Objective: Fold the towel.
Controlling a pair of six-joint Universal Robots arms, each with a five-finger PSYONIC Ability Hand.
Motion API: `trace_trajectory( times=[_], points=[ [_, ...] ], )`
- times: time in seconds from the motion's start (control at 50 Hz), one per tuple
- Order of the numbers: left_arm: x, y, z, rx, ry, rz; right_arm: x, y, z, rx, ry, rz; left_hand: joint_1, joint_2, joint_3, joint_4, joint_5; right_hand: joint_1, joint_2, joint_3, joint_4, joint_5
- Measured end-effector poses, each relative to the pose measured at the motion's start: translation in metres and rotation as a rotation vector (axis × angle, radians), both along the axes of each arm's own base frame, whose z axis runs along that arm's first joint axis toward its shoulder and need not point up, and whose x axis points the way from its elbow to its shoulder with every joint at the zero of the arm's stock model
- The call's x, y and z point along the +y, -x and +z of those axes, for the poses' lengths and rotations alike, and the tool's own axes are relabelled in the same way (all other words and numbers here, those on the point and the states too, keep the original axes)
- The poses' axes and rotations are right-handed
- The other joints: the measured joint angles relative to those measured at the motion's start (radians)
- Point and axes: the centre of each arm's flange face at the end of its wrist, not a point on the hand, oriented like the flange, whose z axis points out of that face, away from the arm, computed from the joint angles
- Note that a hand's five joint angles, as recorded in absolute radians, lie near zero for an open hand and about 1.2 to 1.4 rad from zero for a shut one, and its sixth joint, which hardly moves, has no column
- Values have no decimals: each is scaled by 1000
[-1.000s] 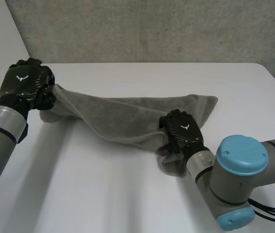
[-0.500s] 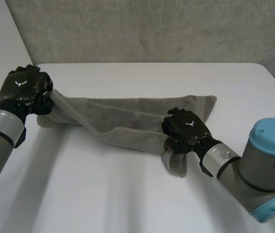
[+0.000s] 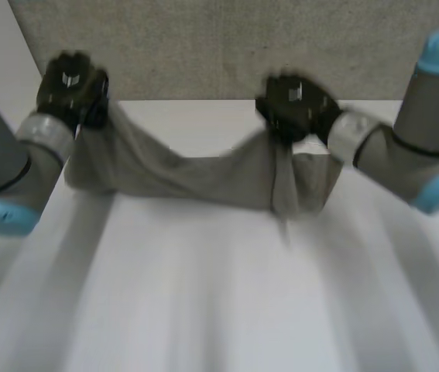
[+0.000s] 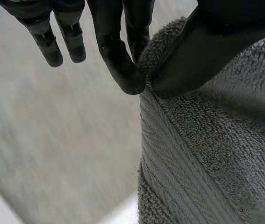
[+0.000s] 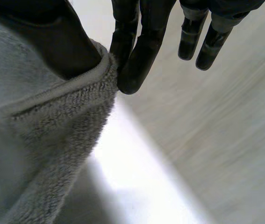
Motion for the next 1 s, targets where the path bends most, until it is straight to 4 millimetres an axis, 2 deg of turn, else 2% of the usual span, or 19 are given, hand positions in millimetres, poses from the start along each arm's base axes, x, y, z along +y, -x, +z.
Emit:
trace_trajectory(
  times=[0.04, 0.06, 0.12, 0.14, 0.16, 0.22, 0.28, 0.34, 0.4, 0.46, 0.48, 0.52, 0.54, 0.66, 0.76, 0.82, 0.88, 0.92, 1.0],
  points=[
    [-8, 11, 29, 49, 133, -22, -5, -10, 41, -90, 189, -24, 0, 0, 0, 0, 0, 1, 0, 0, 0, 0],
    [-9, 14, 40, 68, 178, -29, -5, -12, 50, -112, 224, -27, 0, 0, 0, 0, 0, 1, 0, 0, 0, 0],
    [0, 21, 102, 188, 420, -68, 13, -15, 119, -307, 455, -27, 0, 0, 0, 0, 0, 2, 0, 0, 0, 0],
    [2, 21, 110, 204, 450, -73, 17, -14, 127, -336, 479, -22, 0, 0, 0, 0, 0, 2, 0, 0, 0, 0],
    [9, 20, 128, 243, 513, -87, 25, -12, 142, -390, 516, -7, 0, 0, 0, 0, 0, 2, 0, 0, 0, 0],
    [26, 13, 161, 326, 622, -121, 41, -5, 161, -476, 542, 43, 0, 0, 0, 0, 4, 2, 0, 0, 0, 3],
    [35, 6, 168, 368, 639, -149, 50, -2, 155, -485, 486, 100, 0, 0, 0, 0, 10, 2, 0, 0, 0, 6],
    [35, 3, 153, 361, 582, -167, 51, 0, 132, -433, 388, 145, 0, 0, 0, 0, 10, 2, 0, 0, 0, 6],
    [29, 0, 122, 322, 478, -174, 48, 3, 100, -354, 267, 179, 0, 0, 0, 0, 11, 2, 0, 0, 0, 6],
    [20, -7, 80, 274, 349, -158, 47, 9, 66, -277, 161, 196, 0, 0, 0, 0, 11, 2, 0, 0, 0, 6],
    [16, -13, 55, 248, 274, -142, 47, 13, 49, -237, 112, 200, 0, 0, 0, 0, 11, 2, 0, 0, 0, 6],
    [13, -22, 22, 216, 176, -116, 48, 18, 31, -195, 64, 200, 0, 0, 0, 0, 11, 2, 0, 0, 0, 6],
    [13, -28, 1, 196, 116, -98, 49, 22, 19, -166, 38, 196, 0, 0, 0, 0, 11, 2, 0, 0, 0, 6],
    [32, -47, -72, 101, -108, -33, 52, 48, -27, -35, -49, 135, 0, 0, 0, 0, 11, 2, 0, 0, 0, 6],
    [56, -51, -106, 14, -241, -17, 50, 66, -47, 36, -88, 81, 0, 0, 0, 0, 11, 2, 0, 0, 0, 6],
    [66, -51, -118, -25, -304, -19, 49, 70, -52, 56, -109, 67, -22, -29, 0, 0, -20, 2, 0, 0, 0, 6],
    [74, -49, -128, -50, -358, -25, 48, 73, -56, 68, -132, 59, -273, -326, 0, 0, -298, 2, 0, 0, 0, 6],
    [77, -48, -132, -62, -391, -29, 46, 73, -58, 72, -148, 55, -578, -630, 0, 0, -629, 2, 0, 0, 0, 6],
    [79, -46, -135, -69, -413, -32, 46, 71, -59, 72, -167, 57, -756, -825, 0, 0, -840, 2, 0, 0, 0, 6]
  ],
)
